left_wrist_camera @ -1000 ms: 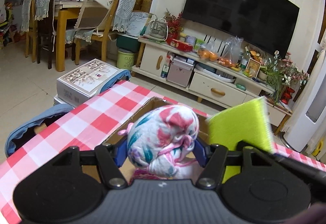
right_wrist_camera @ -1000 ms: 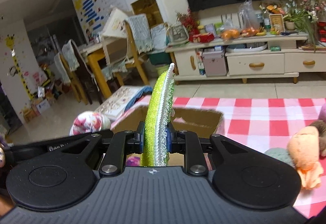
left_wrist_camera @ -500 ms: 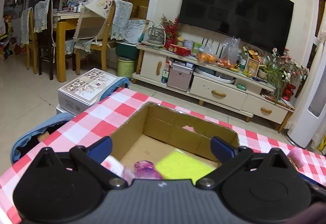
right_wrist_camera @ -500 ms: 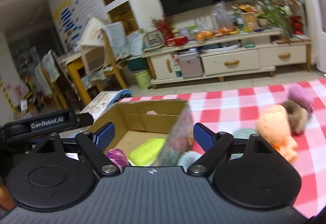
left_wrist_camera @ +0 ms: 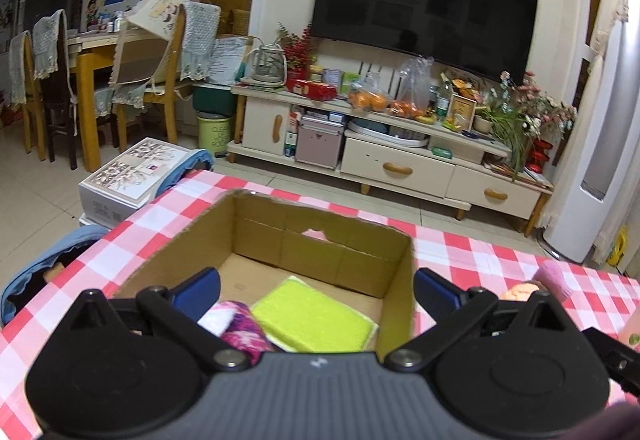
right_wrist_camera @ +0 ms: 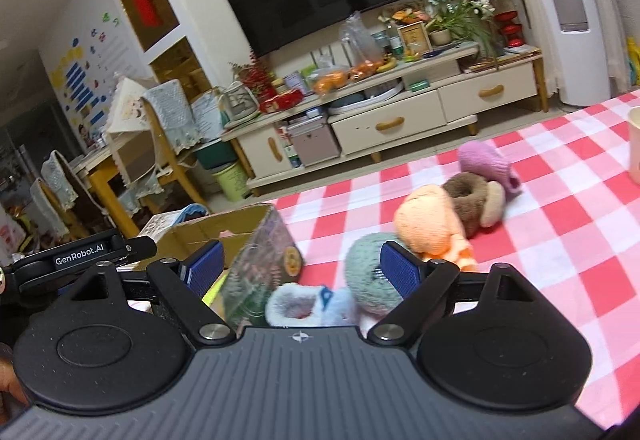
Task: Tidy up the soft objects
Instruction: 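Move both tools back over the remaining soft items on the table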
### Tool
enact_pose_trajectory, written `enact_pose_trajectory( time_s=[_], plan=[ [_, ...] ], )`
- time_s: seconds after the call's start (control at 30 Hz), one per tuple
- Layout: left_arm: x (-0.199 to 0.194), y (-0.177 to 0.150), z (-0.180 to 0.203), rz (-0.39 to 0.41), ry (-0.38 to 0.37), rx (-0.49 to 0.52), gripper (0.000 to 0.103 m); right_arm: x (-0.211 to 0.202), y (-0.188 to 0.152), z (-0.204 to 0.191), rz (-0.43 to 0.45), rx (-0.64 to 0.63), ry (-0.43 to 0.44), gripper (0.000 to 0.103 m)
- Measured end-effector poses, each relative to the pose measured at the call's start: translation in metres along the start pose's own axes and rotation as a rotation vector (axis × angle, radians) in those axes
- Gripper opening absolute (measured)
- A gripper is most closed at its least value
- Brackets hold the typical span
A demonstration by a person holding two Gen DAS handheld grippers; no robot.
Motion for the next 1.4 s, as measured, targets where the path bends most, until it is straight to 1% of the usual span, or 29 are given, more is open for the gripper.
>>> enact_pose_trajectory(
  time_s=[0.47,0.9,1.0,1.1,1.2,1.27,1.4],
  plan=[
    [0.005,-0.012,0.035,-0.024,-0.041,0.069,0.102,-0.019,0.0,0.026,0.051,0.009,-0.079,0.103],
    [0.009,-0.024,0.067,-0.049,-0.073,0.146,0.102,-0.021,-0.011,0.042,0.042,0.061,-0.131,0.103],
    [0.009,-0.027,0.073,-0.054,-0.078,0.165,0.102,-0.017,-0.017,0.045,0.02,0.052,-0.115,0.103],
    [0.01,-0.028,0.077,-0.056,-0.083,0.175,0.102,-0.013,-0.03,0.046,-0.021,0.021,-0.088,0.103],
    [0.01,-0.029,0.08,-0.058,-0.086,0.179,0.102,-0.005,-0.047,0.044,-0.084,0.002,-0.03,0.103],
    [0.011,-0.03,0.082,-0.062,-0.088,0.185,0.102,0.0,-0.057,0.04,-0.11,-0.022,0.01,0.103],
    [0.011,-0.033,0.088,-0.067,-0.092,0.201,0.102,0.013,-0.074,0.035,-0.16,-0.074,0.039,0.103]
  ],
)
Point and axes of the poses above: each gripper's, at about its wrist camera, not at the fingertips, and x roughly the way its jaws point, z to its right, y to its top, the point moved 5 cm from there along x, roughly the way its jaws point, and after that the axes turned 9 degrees about -y, right-handed, at the moved point
